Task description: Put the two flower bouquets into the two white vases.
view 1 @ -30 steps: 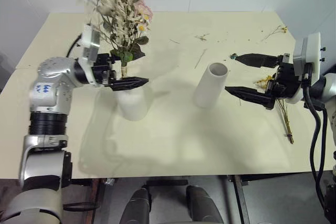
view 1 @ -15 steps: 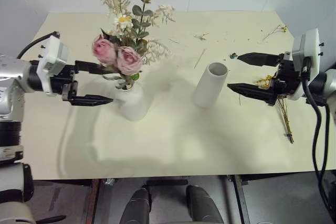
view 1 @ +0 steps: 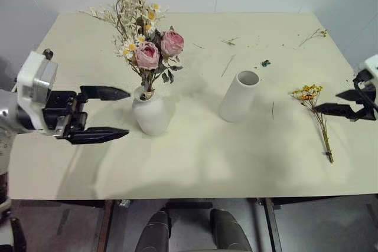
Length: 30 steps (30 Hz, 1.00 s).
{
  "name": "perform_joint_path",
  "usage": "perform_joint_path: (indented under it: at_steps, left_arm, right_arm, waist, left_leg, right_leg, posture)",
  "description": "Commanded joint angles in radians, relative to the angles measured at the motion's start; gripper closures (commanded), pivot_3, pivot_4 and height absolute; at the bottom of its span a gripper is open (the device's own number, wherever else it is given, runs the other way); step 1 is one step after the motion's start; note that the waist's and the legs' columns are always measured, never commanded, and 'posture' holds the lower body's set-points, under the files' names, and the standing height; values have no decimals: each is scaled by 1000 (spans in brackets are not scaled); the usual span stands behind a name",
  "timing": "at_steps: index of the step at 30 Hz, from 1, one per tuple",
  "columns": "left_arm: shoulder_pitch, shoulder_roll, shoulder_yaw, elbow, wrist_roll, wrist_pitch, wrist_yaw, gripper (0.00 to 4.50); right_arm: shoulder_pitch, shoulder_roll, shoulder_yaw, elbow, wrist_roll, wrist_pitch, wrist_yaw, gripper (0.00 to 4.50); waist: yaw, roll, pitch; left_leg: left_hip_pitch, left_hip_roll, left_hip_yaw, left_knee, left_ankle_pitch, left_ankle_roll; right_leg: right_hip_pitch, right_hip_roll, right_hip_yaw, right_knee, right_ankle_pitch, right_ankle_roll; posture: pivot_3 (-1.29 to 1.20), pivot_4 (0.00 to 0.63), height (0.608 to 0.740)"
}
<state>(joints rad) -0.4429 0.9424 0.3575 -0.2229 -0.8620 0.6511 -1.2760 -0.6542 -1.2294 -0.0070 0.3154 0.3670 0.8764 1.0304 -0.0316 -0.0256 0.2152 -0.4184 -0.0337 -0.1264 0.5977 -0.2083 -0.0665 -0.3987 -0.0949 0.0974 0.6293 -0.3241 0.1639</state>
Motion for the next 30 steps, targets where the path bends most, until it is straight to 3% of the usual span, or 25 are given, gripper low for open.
perform_joint_path:
  at_steps: [1,12,23,26,30]
  left_arm:
    - [-29,-21,32,-78,-78,22,68,51]
    - [36,-23,54,-198,-164,72,170,51]
    - [50,-8,63,-222,-205,85,213,51]
    - [39,-14,50,-218,-200,75,222,0]
    - [28,-25,29,-211,-188,61,221,0]
  right_arm:
    - [-80,-31,73,146,-100,-93,99,0]
    - [-390,138,276,694,-403,-360,218,0]
    - [-454,250,274,899,-520,-469,173,0]
    - [-456,267,267,900,-533,-481,169,622]
    - [-456,279,263,897,-548,-485,176,1960]
  waist:
    - [-5,0,0]
    - [-35,0,0]
    - [-28,1,0]
    - [-28,1,0]
    - [-30,0,0]
  left_leg:
    - [0,0,0,0,0,0]
    - [2,0,2,0,0,0]
    - [3,-1,2,1,0,-1]
    - [4,-1,2,2,0,-1]
    - [10,-1,2,2,0,-1]
  right_leg:
    - [0,0,0,0,0,0]
    - [1,1,2,1,0,0]
    - [2,1,2,2,0,1]
    - [3,1,2,2,0,1]
    - [9,1,2,2,0,1]
  posture:
    - [0,150,740]
    - [0,150,740]
    - [0,150,740]
    - [0,150,740]
    - [0,150,740]
